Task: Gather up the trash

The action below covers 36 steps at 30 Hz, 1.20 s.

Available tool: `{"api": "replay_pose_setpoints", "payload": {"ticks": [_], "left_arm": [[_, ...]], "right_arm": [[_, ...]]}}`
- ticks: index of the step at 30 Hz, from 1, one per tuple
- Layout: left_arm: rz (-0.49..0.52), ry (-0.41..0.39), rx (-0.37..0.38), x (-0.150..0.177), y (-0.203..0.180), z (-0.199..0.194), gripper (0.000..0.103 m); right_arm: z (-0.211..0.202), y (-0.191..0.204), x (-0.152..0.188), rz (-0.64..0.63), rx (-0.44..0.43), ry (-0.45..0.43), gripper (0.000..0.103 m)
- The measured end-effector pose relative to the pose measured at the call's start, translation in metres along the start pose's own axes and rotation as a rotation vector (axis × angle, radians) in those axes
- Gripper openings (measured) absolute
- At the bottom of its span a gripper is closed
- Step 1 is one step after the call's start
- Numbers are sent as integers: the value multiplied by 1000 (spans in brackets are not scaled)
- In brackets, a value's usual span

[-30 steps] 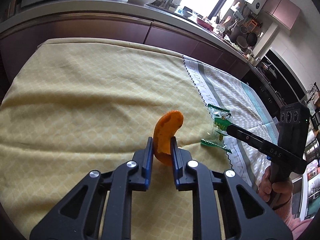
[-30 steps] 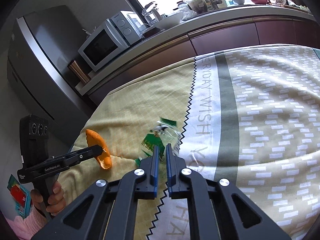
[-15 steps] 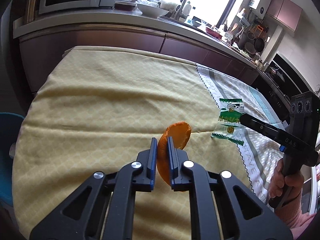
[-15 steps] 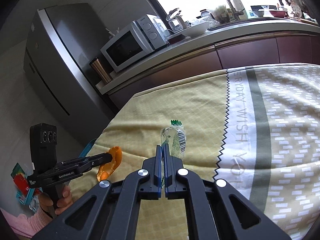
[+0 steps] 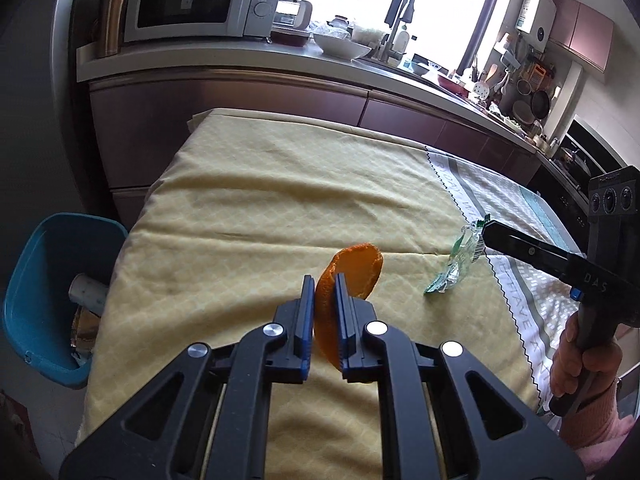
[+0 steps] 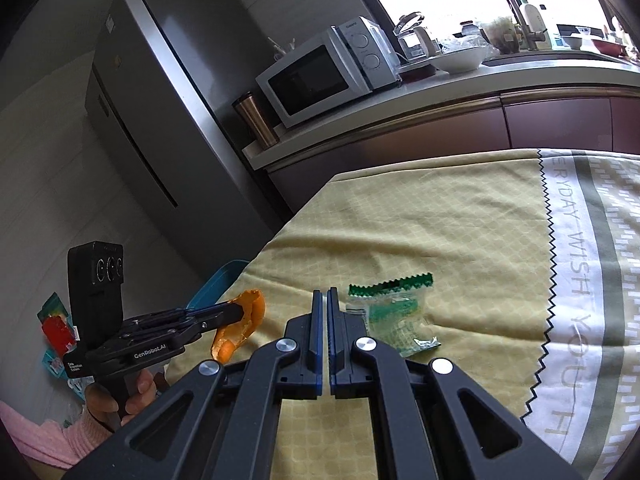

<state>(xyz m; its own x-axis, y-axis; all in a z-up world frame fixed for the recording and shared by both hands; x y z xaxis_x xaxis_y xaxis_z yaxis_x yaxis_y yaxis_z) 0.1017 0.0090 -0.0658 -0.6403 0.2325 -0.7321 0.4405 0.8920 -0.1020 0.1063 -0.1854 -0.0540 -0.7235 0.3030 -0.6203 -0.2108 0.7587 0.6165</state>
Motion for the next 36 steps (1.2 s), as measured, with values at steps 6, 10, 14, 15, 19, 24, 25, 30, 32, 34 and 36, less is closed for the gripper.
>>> {"api": "replay_pose_setpoints", "payload": {"ticks": [6,10,14,15,19,24,25,30,32,34,36], "left_arm": [[-25,-6,-1,8,9,-7,10],[-26,-2,12,11,10,-6,10],[-23,-8,23,10,7,-5,10],[-22,-11,26,10,7,-5,10],[-23,-7,35,10,6,-4,10],[-27,4,42,12,6,0,10],[-27,5,42,12,6,1,10],[-27,5,42,13,5,0,10],[-25,4,36,13,6,-1,10],[-26,-1,33,14,7,-4,10],[-27,-5,27,14,9,-6,10]], "right_arm": [[-16,-5,-3,1,54,-78,8],[-31,-19,-6,25,110,-128,26],[-27,-37,2,55,161,-78,35],[-25,-41,3,58,173,-65,37],[-17,-58,17,104,179,15,52],[-4,-64,39,124,153,97,43],[-1,-62,42,122,147,108,32],[5,-52,46,107,122,114,12],[6,-45,45,90,108,107,9],[6,-38,42,79,87,105,9],[7,-29,39,64,69,98,9]]}}
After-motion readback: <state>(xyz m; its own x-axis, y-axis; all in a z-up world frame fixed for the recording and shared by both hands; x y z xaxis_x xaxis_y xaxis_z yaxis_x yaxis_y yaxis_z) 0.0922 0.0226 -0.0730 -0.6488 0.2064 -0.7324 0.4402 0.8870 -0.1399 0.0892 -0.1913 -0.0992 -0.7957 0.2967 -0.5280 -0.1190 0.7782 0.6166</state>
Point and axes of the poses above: each gripper's, at about its wrist camera, not at the fingertips, and z roughly the way its jaws point, y to its left, x to its underside, the point moved 6 cm from there along z, roughly the way its jaws point, and after that the axes turned 12 degrees about z, right-handed, at the moved point
